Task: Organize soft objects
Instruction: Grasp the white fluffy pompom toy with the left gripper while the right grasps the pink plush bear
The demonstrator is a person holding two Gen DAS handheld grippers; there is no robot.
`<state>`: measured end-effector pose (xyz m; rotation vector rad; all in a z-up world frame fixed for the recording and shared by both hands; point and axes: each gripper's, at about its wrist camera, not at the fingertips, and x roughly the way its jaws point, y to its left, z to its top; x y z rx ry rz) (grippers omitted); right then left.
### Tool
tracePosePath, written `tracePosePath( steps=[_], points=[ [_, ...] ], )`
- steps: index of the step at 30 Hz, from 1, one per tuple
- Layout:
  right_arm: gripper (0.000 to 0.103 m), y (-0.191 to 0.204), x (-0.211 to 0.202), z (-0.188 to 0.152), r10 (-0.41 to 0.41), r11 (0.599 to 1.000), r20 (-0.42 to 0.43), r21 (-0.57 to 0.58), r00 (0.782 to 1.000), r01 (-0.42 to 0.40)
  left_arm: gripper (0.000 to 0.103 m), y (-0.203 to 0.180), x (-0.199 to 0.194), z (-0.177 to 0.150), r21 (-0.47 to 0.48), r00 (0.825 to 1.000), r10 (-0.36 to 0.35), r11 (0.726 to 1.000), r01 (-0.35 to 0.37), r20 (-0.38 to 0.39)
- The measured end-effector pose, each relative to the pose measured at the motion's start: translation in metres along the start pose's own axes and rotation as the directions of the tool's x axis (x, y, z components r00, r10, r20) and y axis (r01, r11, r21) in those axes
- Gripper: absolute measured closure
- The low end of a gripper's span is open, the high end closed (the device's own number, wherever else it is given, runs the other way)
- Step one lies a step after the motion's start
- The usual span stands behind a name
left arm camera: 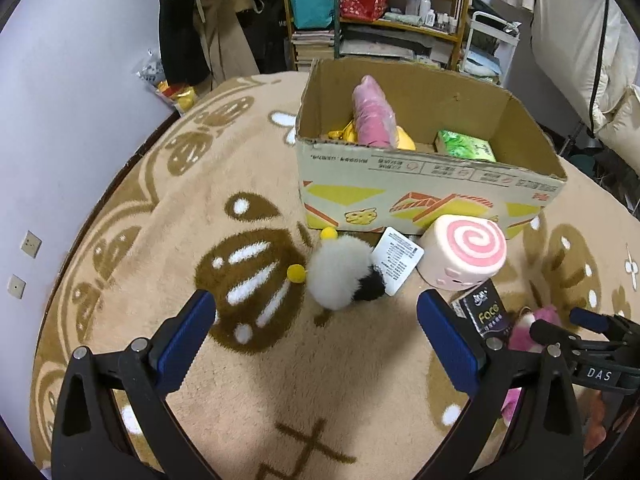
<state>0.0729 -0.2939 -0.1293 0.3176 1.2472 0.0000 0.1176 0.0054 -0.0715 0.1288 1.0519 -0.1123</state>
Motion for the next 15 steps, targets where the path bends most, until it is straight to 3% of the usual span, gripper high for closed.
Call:
tracePosePath(
  steps=[15],
  points=[
    [0.003,0.007,0.024,-0.005,-0.021,1.000,-0.082,-0.015,0.996,0.020,0.003,0.005,0.055,0.005,-0.035,0.991,-0.018,0.999,0.014,-0.131]
  ],
)
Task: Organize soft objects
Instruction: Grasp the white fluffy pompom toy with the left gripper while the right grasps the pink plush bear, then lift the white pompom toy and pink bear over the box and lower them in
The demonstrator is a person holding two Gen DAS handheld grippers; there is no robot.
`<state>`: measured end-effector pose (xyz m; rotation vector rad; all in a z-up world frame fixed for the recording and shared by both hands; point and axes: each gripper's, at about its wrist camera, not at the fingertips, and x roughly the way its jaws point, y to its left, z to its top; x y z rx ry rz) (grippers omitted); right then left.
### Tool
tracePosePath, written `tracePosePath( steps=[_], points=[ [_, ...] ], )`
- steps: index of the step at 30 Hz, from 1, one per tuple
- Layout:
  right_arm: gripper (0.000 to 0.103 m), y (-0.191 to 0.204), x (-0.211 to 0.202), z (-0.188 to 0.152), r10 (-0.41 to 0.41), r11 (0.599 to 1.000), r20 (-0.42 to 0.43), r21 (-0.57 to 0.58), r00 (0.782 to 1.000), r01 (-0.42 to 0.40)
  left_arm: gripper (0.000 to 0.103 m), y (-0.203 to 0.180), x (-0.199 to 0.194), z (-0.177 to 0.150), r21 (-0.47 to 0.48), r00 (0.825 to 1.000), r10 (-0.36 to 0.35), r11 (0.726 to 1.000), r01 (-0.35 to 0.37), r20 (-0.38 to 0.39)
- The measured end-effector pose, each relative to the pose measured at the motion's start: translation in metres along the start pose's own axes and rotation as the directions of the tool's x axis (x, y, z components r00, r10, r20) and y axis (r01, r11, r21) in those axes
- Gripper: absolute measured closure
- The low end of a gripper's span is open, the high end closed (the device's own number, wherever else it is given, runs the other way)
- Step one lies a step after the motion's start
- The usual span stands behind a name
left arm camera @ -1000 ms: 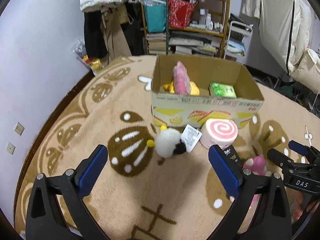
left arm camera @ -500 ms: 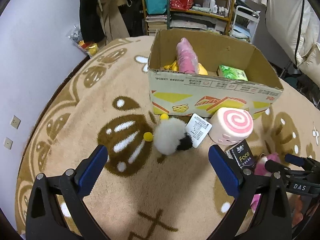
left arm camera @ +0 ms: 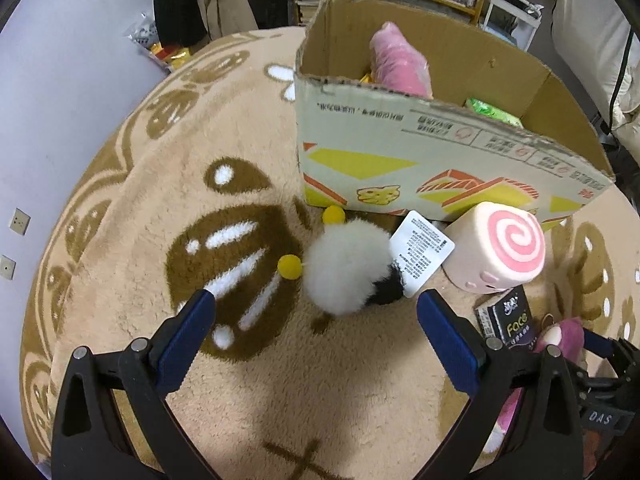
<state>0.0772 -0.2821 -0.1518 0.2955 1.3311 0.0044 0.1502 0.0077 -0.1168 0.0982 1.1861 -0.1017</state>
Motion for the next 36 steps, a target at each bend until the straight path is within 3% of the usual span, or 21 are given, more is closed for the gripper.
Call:
tracePosePath(
  steps=[5,9,11,13,16,22,24,26,36],
  points=[
    [0.004,0.002,0.006,-0.003,0.000,1.000,-0.018,0.005,1.000,0.000,0.003,-0.003,0.015,0.005,0.018,0.999,-0.029,0.999,0.030,-0.035],
    [0.011,0.006,0.008,-0.005,0.010,1.000,-0.024,0.007,1.000,-0.010,0.003,0.000,0.031,0.009,0.015,0.998,-0.034,0.999,0.035,-0.049],
    [0.020,0.005,0.009,-0.005,0.026,1.000,-0.021,0.009,0.999,-0.026,0.003,0.001,0.037,0.011,0.009,0.997,-0.048,0.999,0.049,-0.055],
    [0.038,0.002,0.006,-0.004,0.072,0.997,-0.026,0.015,0.997,-0.071,0.003,0.004,0.043,0.013,-0.005,0.996,-0.061,0.998,0.061,-0.057],
    [0.040,0.004,0.007,-0.005,0.088,0.996,-0.031,0.010,0.996,-0.088,0.006,0.008,0.051,0.014,-0.025,0.995,-0.078,0.997,0.077,-0.058],
    [0.042,0.007,0.004,-0.006,0.080,0.997,-0.005,0.000,0.997,-0.080,0.034,0.008,0.055,0.012,-0.044,0.987,-0.152,0.988,0.150,-0.048],
    [0.042,0.008,-0.002,-0.007,0.060,0.998,0.019,-0.014,0.998,-0.060,0.053,0.005,0.053,0.012,-0.026,0.986,-0.162,0.987,0.161,-0.039],
    [0.042,0.009,-0.007,-0.003,0.043,0.999,0.051,-0.027,0.998,-0.042,0.060,0.002,0.052,0.010,-0.013,0.986,-0.164,0.987,0.163,-0.037],
    [0.042,0.014,-0.037,0.006,0.056,0.998,0.214,-0.053,0.975,-0.045,0.064,0.001,0.034,0.005,-0.005,0.989,-0.148,0.989,0.148,0.003]
  ],
)
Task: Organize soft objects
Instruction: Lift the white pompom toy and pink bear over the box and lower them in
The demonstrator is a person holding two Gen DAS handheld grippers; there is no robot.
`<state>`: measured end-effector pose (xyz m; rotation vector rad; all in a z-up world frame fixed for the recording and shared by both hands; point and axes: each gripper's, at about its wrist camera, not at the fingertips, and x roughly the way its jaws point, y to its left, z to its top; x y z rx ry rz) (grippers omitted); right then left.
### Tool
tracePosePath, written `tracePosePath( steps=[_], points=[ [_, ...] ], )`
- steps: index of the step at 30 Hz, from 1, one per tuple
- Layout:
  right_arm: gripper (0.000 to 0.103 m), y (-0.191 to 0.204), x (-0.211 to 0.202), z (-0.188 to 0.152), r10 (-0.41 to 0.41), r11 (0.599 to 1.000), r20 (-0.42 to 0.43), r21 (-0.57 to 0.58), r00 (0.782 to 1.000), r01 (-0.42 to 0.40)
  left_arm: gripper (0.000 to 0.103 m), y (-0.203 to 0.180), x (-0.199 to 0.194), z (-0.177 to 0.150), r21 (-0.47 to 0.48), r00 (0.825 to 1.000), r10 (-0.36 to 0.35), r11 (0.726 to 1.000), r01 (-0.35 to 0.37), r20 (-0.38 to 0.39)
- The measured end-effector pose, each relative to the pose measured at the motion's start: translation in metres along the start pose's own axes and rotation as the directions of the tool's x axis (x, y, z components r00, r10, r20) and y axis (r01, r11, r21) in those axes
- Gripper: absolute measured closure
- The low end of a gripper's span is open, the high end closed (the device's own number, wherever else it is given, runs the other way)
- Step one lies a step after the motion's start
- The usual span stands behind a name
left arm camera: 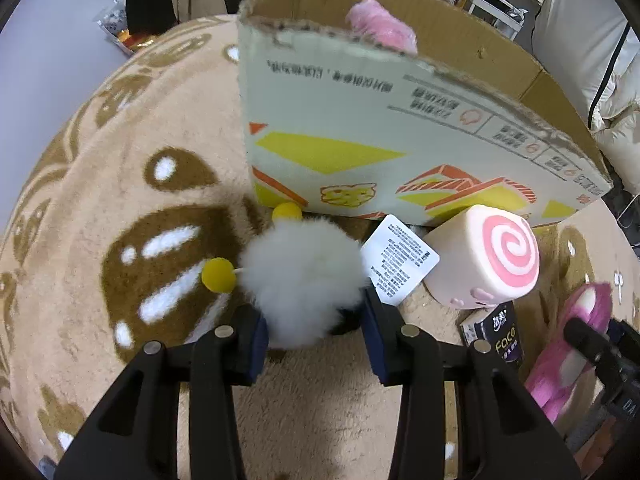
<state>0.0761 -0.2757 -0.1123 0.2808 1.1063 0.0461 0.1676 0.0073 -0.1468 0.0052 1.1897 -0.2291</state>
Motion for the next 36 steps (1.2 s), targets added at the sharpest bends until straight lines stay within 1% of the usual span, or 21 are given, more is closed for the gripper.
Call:
tracePosePath(
  steps=[4,6,10,14,17,21,24,28,31,33,36],
  points=[
    [0.042,0.001,-0.012,0.004,0.013,1.000,0.070,-0.012,0.997,-0.012,0.064,-0.004,-0.017,-0.006,0.023,0.999,0.014,1.000,-0.015,0.041],
    [0.042,0.004,-0.018,0.006,0.032,0.999,0.107,-0.008,0.994,-0.031,0.064,-0.006,-0.025,-0.008,0.030,0.998,0.023,0.999,-0.025,0.056],
    [0.042,0.002,-0.031,0.009,0.055,0.998,0.180,-0.001,0.982,-0.056,0.064,-0.017,-0.050,-0.014,0.047,0.993,0.046,0.998,-0.051,0.111],
    [0.042,0.000,-0.051,0.012,0.059,0.998,0.265,0.001,0.962,-0.061,0.064,-0.024,-0.080,-0.022,0.058,0.981,0.076,0.994,-0.088,0.180],
    [0.042,0.003,-0.069,0.012,0.031,1.000,0.339,-0.006,0.940,-0.031,0.064,-0.025,-0.103,-0.026,0.048,0.965,0.088,0.994,-0.103,0.245],
    [0.042,0.006,-0.090,0.014,0.012,1.000,0.425,-0.015,0.905,-0.007,0.064,-0.027,-0.130,-0.028,0.043,0.930,0.108,0.990,-0.131,0.350],
    [0.042,0.004,-0.102,0.016,0.017,1.000,0.469,-0.011,0.883,-0.014,0.064,-0.030,-0.148,-0.030,0.049,0.900,0.108,0.989,-0.142,0.422],
    [0.042,0.006,-0.113,0.022,0.025,1.000,0.520,-0.018,0.854,-0.018,0.064,-0.034,-0.169,-0.032,0.055,0.852,0.103,0.987,-0.153,0.514],
    [0.042,0.011,-0.118,0.030,0.032,0.999,0.552,-0.040,0.833,-0.013,0.064,-0.036,-0.182,-0.031,0.060,0.821,0.092,0.987,-0.151,0.564],
    [0.042,0.015,-0.120,0.035,0.038,0.999,0.569,-0.053,0.821,-0.010,0.064,-0.037,-0.187,-0.030,0.059,0.807,0.089,0.987,-0.152,0.584],
    [0.042,0.021,-0.122,0.038,0.034,0.998,0.606,-0.066,0.794,0.008,0.064,-0.037,-0.191,-0.026,0.053,0.786,0.094,0.986,-0.159,0.611]
  ],
)
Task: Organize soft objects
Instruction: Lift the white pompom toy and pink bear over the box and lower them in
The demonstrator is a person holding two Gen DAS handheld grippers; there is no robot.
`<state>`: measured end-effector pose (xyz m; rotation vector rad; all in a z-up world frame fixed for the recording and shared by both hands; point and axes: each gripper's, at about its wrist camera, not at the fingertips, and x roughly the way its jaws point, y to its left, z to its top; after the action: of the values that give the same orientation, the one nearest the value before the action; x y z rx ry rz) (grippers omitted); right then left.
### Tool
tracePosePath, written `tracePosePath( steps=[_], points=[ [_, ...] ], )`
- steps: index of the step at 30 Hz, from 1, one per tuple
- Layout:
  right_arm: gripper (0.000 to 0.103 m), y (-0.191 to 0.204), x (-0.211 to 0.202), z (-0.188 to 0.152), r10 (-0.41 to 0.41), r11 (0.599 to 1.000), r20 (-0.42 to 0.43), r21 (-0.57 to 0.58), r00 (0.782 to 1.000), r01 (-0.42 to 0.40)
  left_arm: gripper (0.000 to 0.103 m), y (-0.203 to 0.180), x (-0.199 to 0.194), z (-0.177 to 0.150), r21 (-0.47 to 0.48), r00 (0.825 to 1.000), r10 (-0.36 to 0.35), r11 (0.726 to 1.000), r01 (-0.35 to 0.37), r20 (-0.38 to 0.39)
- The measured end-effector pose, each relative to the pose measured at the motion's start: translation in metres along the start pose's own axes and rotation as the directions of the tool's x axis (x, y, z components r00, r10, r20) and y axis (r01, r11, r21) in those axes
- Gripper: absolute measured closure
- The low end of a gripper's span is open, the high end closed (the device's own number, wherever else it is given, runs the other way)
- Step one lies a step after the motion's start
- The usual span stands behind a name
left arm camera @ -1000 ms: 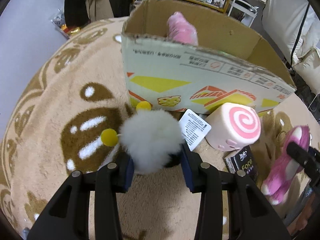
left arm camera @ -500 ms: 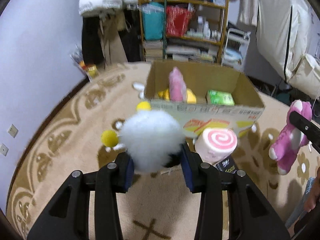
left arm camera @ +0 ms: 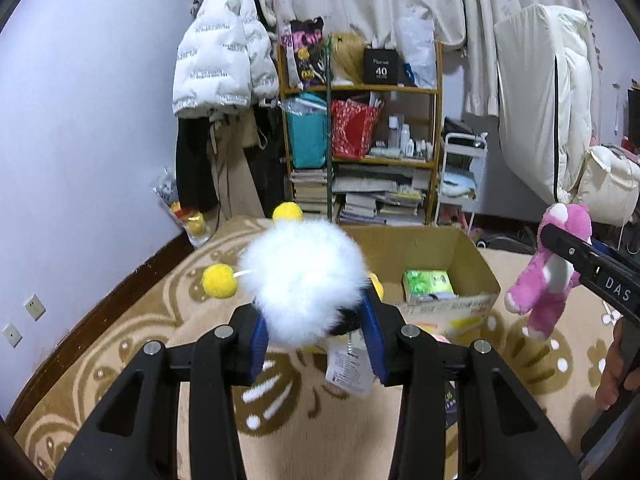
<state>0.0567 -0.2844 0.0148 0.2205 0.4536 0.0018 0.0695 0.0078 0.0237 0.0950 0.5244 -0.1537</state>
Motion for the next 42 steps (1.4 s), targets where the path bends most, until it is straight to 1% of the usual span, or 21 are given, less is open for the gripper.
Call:
tracePosePath(
  steps=[5,14,21,23,29,33,37,39,42],
  points=[
    [0.042,0.010,0.006,0.006,0.013,1.000,0.034,-0.021,0.999,-0.012,0.064,-0.001,0.009,0.007,0.000,1.000,0.005,1.000,-0.005,0.020],
    [0.042,0.025,0.020,0.013,0.020,0.997,0.058,-0.071,0.998,-0.016,0.064,-0.007,0.026,0.023,0.022,0.998,0.001,1.000,-0.002,0.055],
    [0.042,0.029,0.038,0.024,0.021,0.996,0.070,-0.084,0.997,-0.015,0.064,-0.010,0.039,0.036,0.045,0.997,0.002,0.999,-0.005,0.077],
    [0.042,0.030,0.037,0.023,0.020,0.996,0.070,-0.084,0.997,-0.014,0.064,-0.009,0.043,0.038,0.049,0.997,0.004,0.999,-0.007,0.074],
    [0.042,0.033,0.059,0.030,0.018,0.994,0.067,-0.108,0.998,-0.011,0.064,-0.007,0.059,0.036,0.051,0.999,-0.001,0.999,-0.002,0.053],
    [0.042,0.033,0.074,0.033,0.011,0.993,0.054,-0.114,0.998,-0.005,0.064,-0.006,0.070,0.036,0.051,0.999,-0.012,0.999,0.010,0.038],
    [0.042,0.028,0.087,0.029,0.012,0.995,0.034,-0.103,0.999,-0.009,0.063,-0.005,0.083,0.036,0.041,0.999,-0.030,0.999,0.029,0.018],
    [0.042,0.025,0.093,0.028,0.024,0.996,0.024,-0.087,0.999,-0.022,0.063,-0.005,0.090,0.036,0.032,0.999,-0.043,0.999,0.042,0.006],
    [0.042,0.020,0.102,0.025,0.076,0.995,-0.002,-0.070,0.997,-0.076,0.063,-0.004,0.098,0.031,0.004,0.997,-0.069,0.998,0.069,-0.022]
  ],
)
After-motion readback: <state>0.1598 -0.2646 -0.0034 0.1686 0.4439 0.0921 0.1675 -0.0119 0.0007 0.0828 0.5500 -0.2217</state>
